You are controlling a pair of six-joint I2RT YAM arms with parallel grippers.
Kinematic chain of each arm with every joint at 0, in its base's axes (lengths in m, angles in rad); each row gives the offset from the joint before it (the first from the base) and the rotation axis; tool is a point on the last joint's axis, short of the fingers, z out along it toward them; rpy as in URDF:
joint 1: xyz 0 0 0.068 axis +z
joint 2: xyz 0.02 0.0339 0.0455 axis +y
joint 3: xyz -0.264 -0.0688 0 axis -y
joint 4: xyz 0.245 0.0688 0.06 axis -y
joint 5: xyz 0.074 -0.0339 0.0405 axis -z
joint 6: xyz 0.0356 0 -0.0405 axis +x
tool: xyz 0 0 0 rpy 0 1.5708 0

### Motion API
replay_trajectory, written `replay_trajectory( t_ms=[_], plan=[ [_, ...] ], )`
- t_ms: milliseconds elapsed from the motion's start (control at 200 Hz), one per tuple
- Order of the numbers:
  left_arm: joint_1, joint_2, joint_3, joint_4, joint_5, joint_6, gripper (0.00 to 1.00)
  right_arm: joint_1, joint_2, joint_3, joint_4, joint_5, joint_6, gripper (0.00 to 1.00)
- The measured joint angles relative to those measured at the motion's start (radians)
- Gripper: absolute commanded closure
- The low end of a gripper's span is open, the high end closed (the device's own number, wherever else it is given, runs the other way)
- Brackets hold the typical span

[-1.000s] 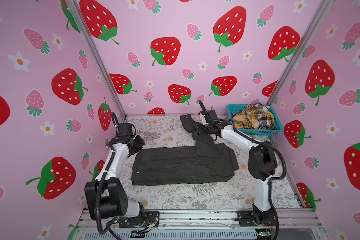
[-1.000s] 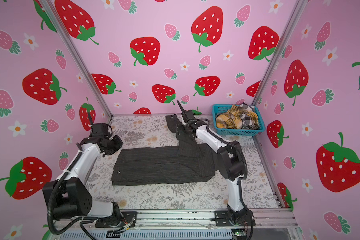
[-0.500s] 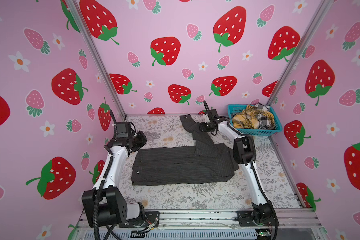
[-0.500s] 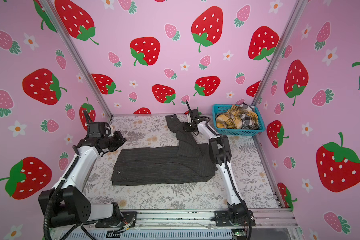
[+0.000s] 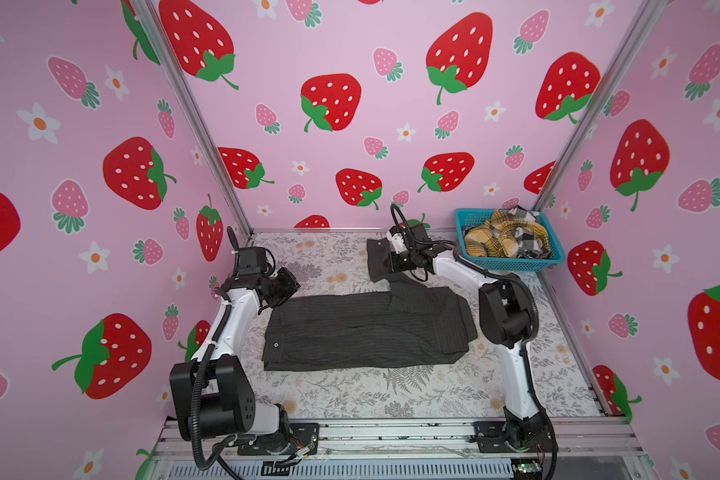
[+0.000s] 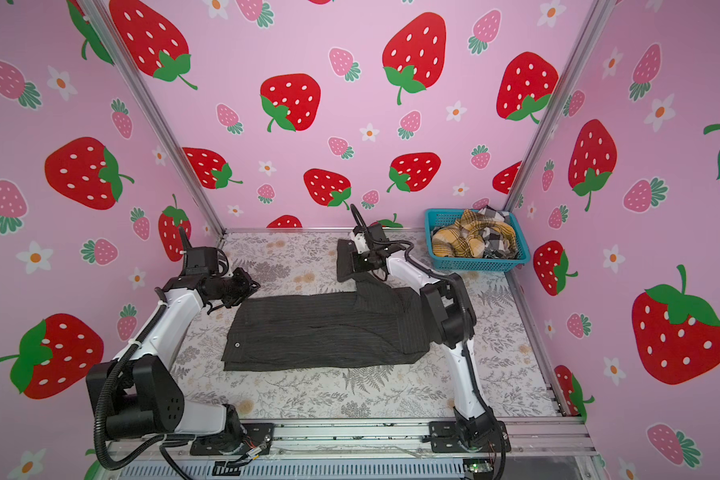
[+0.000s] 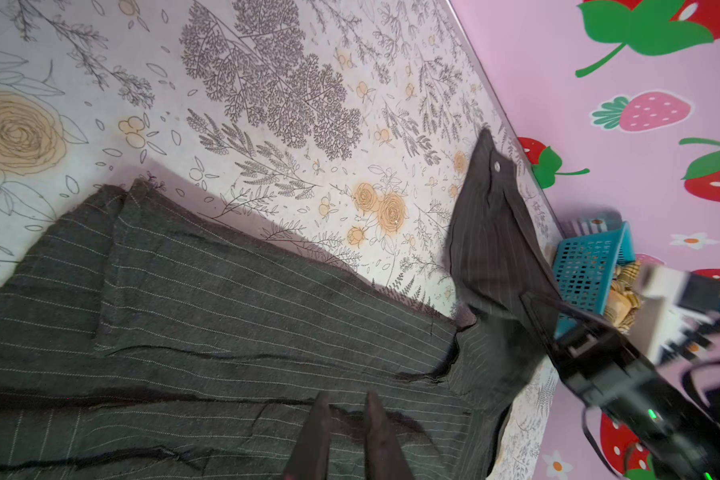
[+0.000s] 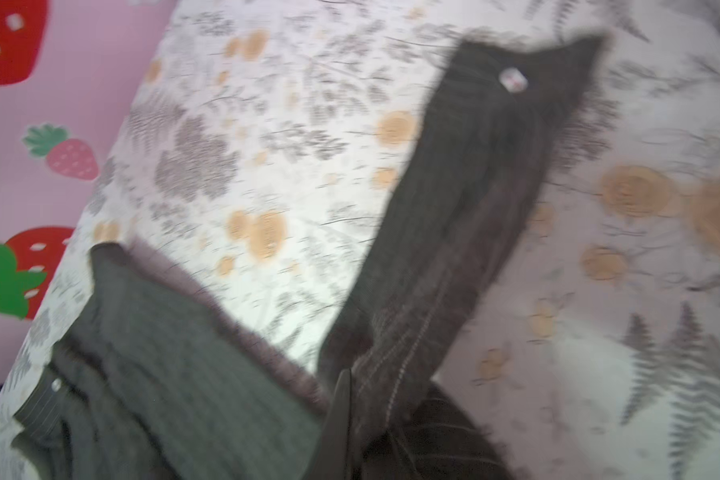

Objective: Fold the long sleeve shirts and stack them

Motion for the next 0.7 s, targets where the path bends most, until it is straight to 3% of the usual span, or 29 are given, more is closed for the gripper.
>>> replay_trajectory(
  t_ms=[45, 135, 185, 270, 370, 505, 615, 700],
  plan=[
    [0.002, 0.000, -0.014, 0.000, 0.000, -0.005, 0.78, 0.072, -0.075, -0.085, 0.030, 0.026, -0.010, 0.81],
    [0.005, 0.000, -0.041, 0.000, 0.000, -0.012, 0.78, 0.224, -0.187, -0.245, 0.080, 0.065, -0.019, 0.41],
    [0.006, 0.000, -0.050, -0.001, 0.002, -0.016, 0.77, 0.308, -0.224, -0.323, 0.089, 0.083, -0.013, 0.32],
    [0.006, 0.000, -0.053, 0.000, 0.003, -0.020, 0.76, 0.396, -0.259, -0.433, 0.080, 0.112, 0.000, 0.26],
    [0.006, -0.003, -0.064, 0.008, 0.009, -0.024, 0.73, 0.398, -0.308, -0.520, 0.033, 0.152, 0.031, 0.21],
    [-0.023, -0.010, -0.077, 0.024, 0.017, -0.027, 0.70, 0.299, -0.417, -0.520, -0.003, 0.203, 0.092, 0.22],
    [-0.113, -0.010, -0.068, 0.022, -0.005, -0.010, 0.70, 0.171, -0.461, -0.476, 0.010, 0.200, 0.179, 0.34],
    [-0.178, -0.010, -0.053, 0.021, -0.018, -0.003, 0.69, 0.072, -0.424, -0.451, 0.043, 0.168, 0.241, 0.36]
  ],
)
